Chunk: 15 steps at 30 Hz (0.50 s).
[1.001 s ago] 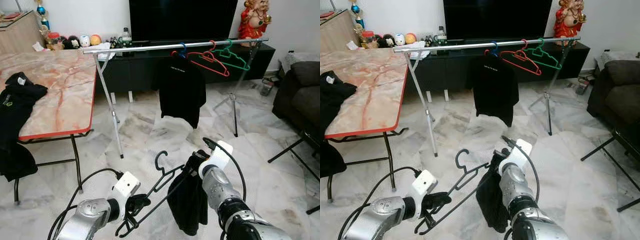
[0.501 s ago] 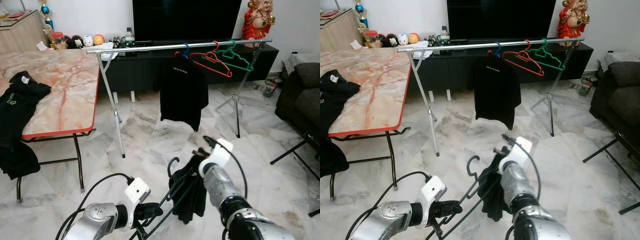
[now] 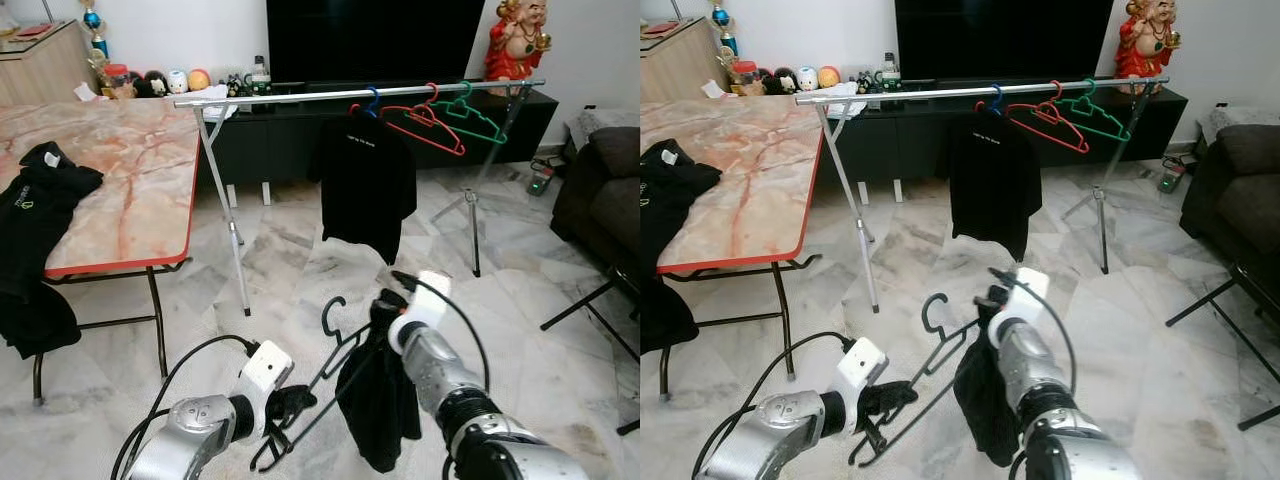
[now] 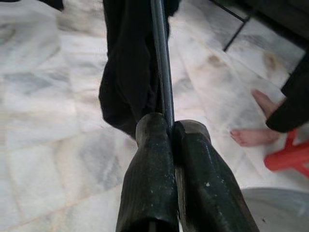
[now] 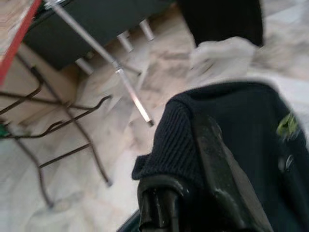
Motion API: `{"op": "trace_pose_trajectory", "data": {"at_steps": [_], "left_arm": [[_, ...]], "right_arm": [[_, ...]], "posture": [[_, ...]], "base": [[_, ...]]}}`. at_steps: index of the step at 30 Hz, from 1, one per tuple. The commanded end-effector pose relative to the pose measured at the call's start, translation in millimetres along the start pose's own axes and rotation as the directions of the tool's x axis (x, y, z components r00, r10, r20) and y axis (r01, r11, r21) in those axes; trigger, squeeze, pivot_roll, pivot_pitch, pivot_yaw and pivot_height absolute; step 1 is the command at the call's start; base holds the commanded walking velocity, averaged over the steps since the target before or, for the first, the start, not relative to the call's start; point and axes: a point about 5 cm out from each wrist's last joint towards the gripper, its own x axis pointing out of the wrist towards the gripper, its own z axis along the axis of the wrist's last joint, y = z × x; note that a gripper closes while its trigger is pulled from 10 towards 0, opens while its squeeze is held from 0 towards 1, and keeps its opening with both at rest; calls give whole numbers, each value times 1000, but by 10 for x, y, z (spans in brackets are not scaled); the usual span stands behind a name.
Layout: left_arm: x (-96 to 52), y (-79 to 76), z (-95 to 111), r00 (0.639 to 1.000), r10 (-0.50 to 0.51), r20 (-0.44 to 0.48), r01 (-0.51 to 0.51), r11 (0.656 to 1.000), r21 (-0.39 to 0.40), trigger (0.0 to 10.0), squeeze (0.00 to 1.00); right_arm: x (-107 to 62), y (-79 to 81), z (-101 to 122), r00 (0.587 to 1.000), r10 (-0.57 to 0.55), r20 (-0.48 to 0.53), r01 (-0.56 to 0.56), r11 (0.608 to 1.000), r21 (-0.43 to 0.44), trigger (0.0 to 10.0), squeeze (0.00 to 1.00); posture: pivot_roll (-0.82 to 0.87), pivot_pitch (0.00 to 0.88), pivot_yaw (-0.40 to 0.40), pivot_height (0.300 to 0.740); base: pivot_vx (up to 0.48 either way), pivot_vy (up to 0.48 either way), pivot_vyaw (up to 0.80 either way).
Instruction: Hang hanger
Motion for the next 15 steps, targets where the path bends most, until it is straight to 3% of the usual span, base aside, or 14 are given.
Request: {"op": "trace_pose_trajectory", "data": {"at_steps": [1, 5, 7, 8, 11, 15], "left_arm": [[16, 33, 99, 999, 22, 38, -23, 999, 30, 10000, 0], [52, 0, 97, 999, 13, 43, -15, 999, 33, 10000, 0], [66, 6, 100, 999, 28, 47, -29, 999, 36, 10000, 0], [81, 33, 97, 997, 57, 43, -58, 998, 25, 10000, 0], [88, 37, 87, 998, 53, 30, -54, 998, 35, 10000, 0], [67, 32, 34, 999, 40, 4, -40, 998, 41, 10000, 0]], "right_arm": [[10, 134, 16, 997, 77, 1, -77, 997, 2, 10000, 0], [0, 326, -60, 973, 229, -32, -231, 968, -98, 10000, 0], [4, 324, -71, 978, 201, -48, -205, 975, -86, 10000, 0], [16, 311, -5, 989, 147, -14, -147, 989, -14, 10000, 0], [19, 243, 116, 996, 75, 57, -75, 997, -4, 10000, 0], [3, -29, 238, 992, -80, 92, 78, 997, 26, 10000, 0]], "posture": [[133, 0, -25, 740], [130, 0, -23, 740], [129, 0, -23, 740], [128, 0, -24, 740], [129, 0, -25, 740], [131, 0, -24, 740]], "base": [[0, 0, 0], [0, 0, 0], [0, 0, 0], [0, 0, 0], [0, 0, 0], [0, 0, 0]]}}
